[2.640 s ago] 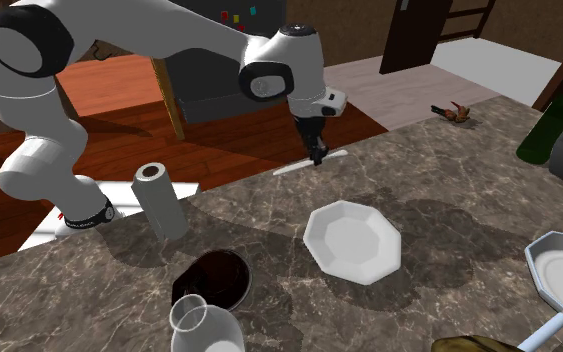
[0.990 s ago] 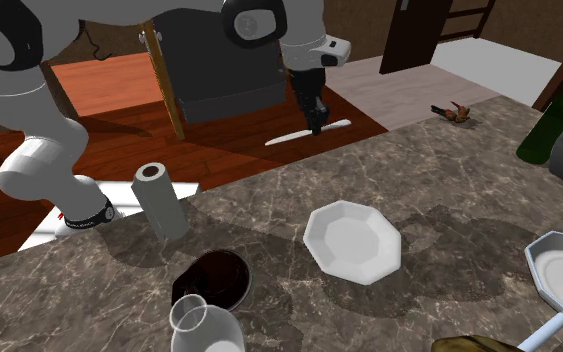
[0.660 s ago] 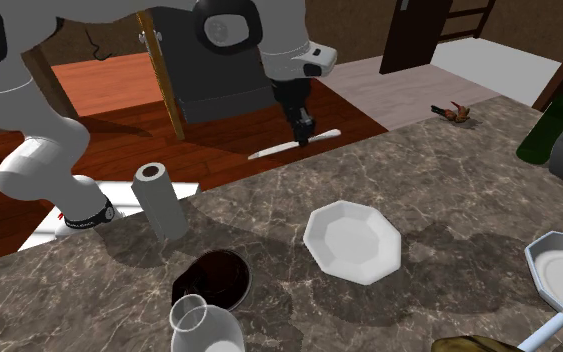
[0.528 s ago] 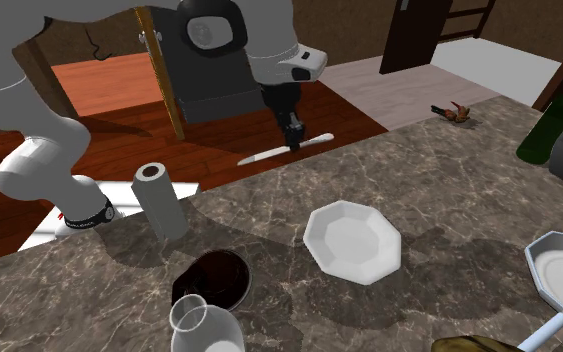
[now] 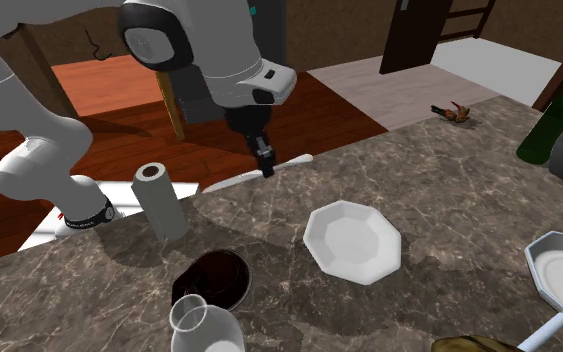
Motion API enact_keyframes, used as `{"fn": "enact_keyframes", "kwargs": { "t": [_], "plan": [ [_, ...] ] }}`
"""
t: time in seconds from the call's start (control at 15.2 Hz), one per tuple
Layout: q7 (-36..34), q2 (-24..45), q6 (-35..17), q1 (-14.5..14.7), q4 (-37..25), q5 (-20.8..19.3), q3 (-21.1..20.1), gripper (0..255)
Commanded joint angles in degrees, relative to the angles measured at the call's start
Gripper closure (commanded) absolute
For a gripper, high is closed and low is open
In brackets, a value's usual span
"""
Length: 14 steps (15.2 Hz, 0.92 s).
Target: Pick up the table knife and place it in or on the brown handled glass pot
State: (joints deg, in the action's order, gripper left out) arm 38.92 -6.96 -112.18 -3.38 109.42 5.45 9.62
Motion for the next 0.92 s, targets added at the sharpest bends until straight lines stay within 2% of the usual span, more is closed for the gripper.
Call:
{"fn": "enact_keyframes", "kwargs": {
  "t": [0.0,0.73,0.86],
  "plan": [
    [2.6,-2.0,0.0,-1.1,2.2,-0.1,1.4,255],
    [17.3,-6.7,3.0,-7.3,5.3,-1.0,10.5,255],
    [17.5,-6.7,1.5,-7.3,6.9,-1.0,10.6,255]
  ]
}}
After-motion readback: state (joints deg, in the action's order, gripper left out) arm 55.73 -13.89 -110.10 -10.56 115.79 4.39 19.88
